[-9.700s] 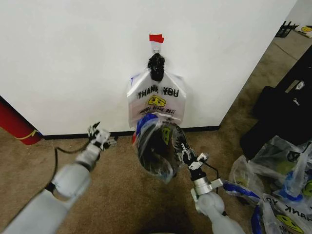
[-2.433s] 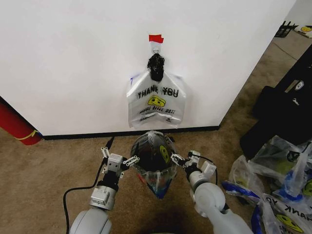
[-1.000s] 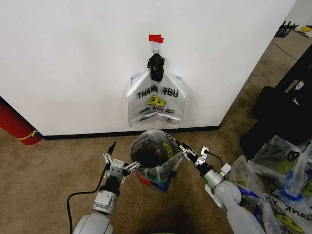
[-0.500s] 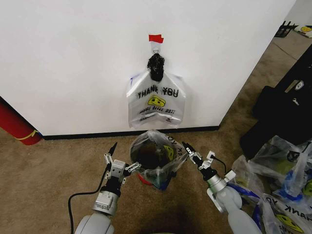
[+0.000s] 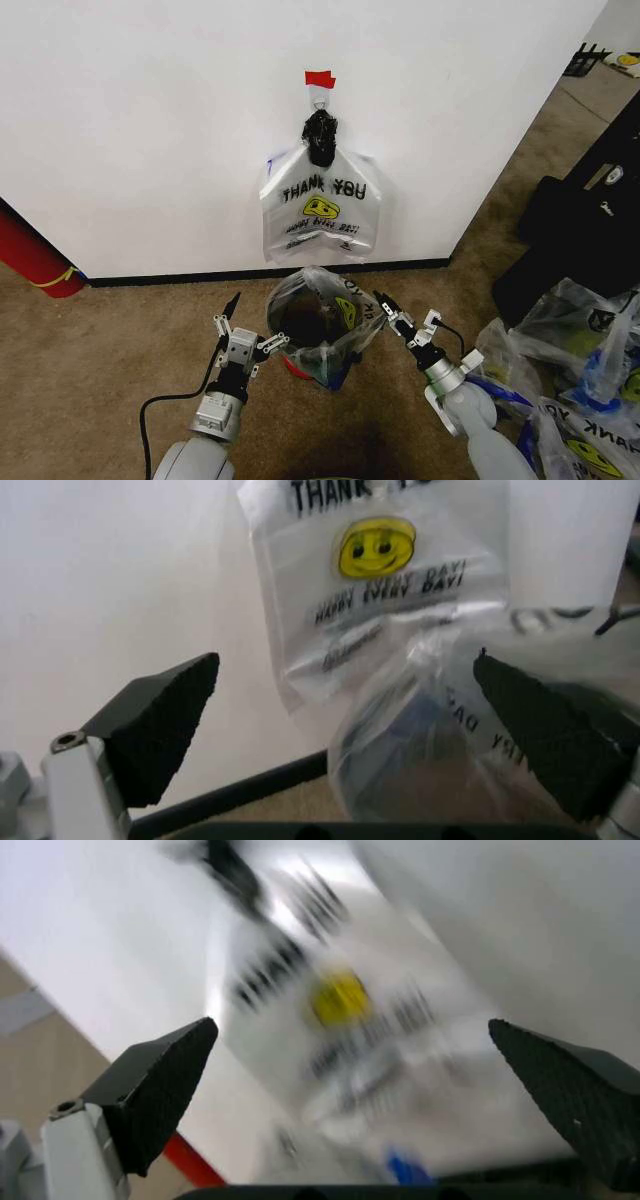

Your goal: Pick up the garbage bag from the wall and place it over the trash bin.

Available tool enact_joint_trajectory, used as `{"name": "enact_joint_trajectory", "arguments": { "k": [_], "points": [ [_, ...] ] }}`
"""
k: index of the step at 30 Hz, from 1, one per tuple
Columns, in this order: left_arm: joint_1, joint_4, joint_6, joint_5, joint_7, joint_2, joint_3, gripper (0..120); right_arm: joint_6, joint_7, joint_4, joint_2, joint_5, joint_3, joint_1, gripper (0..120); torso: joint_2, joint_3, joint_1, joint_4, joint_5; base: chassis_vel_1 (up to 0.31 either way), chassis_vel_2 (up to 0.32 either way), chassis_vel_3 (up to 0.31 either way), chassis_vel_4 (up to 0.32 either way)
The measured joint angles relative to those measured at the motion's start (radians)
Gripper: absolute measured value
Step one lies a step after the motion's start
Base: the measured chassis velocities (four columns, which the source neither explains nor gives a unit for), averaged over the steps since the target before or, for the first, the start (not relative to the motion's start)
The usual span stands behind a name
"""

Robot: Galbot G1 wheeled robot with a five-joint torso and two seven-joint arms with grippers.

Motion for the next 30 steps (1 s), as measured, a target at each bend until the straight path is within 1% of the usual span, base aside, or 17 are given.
{"name": "enact_joint_trajectory", "arguments": {
  "k": [2, 4, 6, 7, 9, 10, 11, 12, 13, 14, 17, 19, 20, 23, 25, 27, 30],
  "points": [
    [0.002, 0.0, -0.001, 0.003, 0.0, -0.001, 0.001, 100, 0.006, -0.013, 0.038, -0.019, -0.014, 0.003, -0.022, 100, 0.0, 0.001, 0.0, 0.0, 0.0047, 0.0, 0.0, 0.0, 0.0],
    [0.001, 0.0, -0.002, 0.005, 0.0, -0.004, 0.005, 100, 0.014, -0.026, 0.047, -0.03, -0.031, 0.007, -0.026, 100, 0.0, 0.0, 0.0, -0.0002, 0.002, 0.0, 0.0, 0.0, 0.0],
    [0.001, 0.0, -0.002, 0.006, 0.0, -0.005, 0.008, 100, 0.024, -0.029, 0.043, -0.032, -0.05, 0.008, -0.025, 100, 0.0, 0.0, 0.0, -0.0001, 0.0017, 0.0, 0.0, 0.0, 0.0],
    [0.001, 0.0, -0.002, 0.006, 0.0, -0.005, 0.008, 100, 0.039, -0.025, 0.034, -0.032, -0.077, 0.007, -0.024, 100, 0.0, 0.0, 0.0, 0.0003, 0.003, 0.0, 0.0, 0.0, 0.0],
    [0.002, 0.0, -0.003, 0.006, 0.0, -0.003, 0.008, 100, 0.107, 0.024, -0.001, -0.034, -0.199, 0.01, -0.008, 100, 0.0, 0.0, 0.0, 0.0, 0.0026, 0.0, 0.0, 0.0, 0.0],
    [0.003, 0.0, -0.003, 0.006, 0.0, -0.001, 0.008, 100, 0.152, 0.064, -0.024, -0.036, -0.307, 0.017, 0.006, 100, 0.0, 0.0, 0.0, 0.0002, 0.0027, 0.0, 0.0, 0.0, 0.0],
    [0.003, 0.0, -0.003, 0.006, 0.0, 0.0, 0.007, 100, 0.165, 0.072, -0.03, -0.038, -0.342, 0.02, 0.011, 100, 0.0, 0.0, 0.0, 0.0003, 0.0029, 0.0, 0.0, 0.0, 0.0],
    [0.004, 0.002, -0.003, 0.006, 0.0, 0.003, 0.004, 100, 0.199, 0.07, -0.044, -0.047, -0.439, 0.038, 0.022, 100, 0.0, 0.001, 0.0, 0.0005, 0.0032, 0.0, 0.0, 0.0, 0.0],
    [0.004, 0.002, -0.003, 0.006, 0.0, 0.003, 0.004, 100, 0.199, 0.07, -0.044, -0.047, -0.439, 0.038, 0.022, 100, 0.0, 0.001, 0.0, 0.0005, 0.0032, 0.0, 0.0, 0.0, 0.0],
    [0.003, 0.003, -0.003, 0.006, 0.0, 0.005, 0.003, 100, 0.213, 0.011, -0.055, -0.06, -0.492, 0.062, 0.032, 100, 0.0, 0.001, 0.0, 0.0002, 0.003, 0.0, 0.0, 0.0, 0.0],
    [0.001, 0.009, -0.003, 0.006, -0.001, 0.007, 0.002, 100, 0.216, -0.3, -0.093, -0.105, -0.566, 0.133, 0.071, 100, 0.0, 0.0, 0.0, 0.0001, 0.0029, 0.0, 0.0, 0.0, 0.0],
    [-0.002, 0.013, -0.003, 0.006, -0.001, 0.006, 0.004, 100, 0.172, -0.507, -0.117, -0.144, -0.583, 0.172, 0.096, 100, 0.0, 0.001, 0.0, 0.0001, 0.0028, 0.0, 0.0, 0.0, 0.0],
    [-0.002, 0.013, -0.003, 0.006, -0.001, 0.006, 0.004, 100, 0.172, -0.507, -0.117, -0.144, -0.583, 0.172, 0.096, 100, 0.0, 0.001, 0.0, 0.0001, 0.0028, 0.0, 0.0, 0.0, 0.0],
    [-0.007, 0.023, -0.004, 0.006, -0.001, 0.005, 0.008, 100, 0.136, -0.697, -0.162, -0.189, -0.582, 0.191, 0.124, 100, 0.0, 0.0, 0.0, 0.0, 0.0027, 0.0, 0.0, 0.0, 0.0],
    [-0.01, 0.028, -0.004, 0.007, -0.001, 0.005, 0.011, 100, 0.156, -0.749, -0.198, -0.208, -0.599, 0.191, 0.145, 100, 0.0, 0.001, 0.0, -0.0001, 0.0029, 0.0, 0.0, 0.0, 0.0],
    [-0.015, 0.032, -0.004, 0.008, -0.001, 0.004, 0.013, 100, 0.194, -0.743, -0.223, -0.218, -0.605, 0.175, 0.158, 100, 0.0, 0.001, 0.0, 0.0, 0.0027, 0.0, 0.0, 0.0, 0.0],
    [-0.021, 0.04, -0.004, 0.012, 0.0, 0.003, 0.017, 100, 0.263, -0.655, -0.24, -0.206, -0.597, 0.125, 0.17, 100, 0.0, 0.001, 0.0, 0.0, 0.0027, 0.0, 0.0, 0.0, 0.0]
  ]
}}
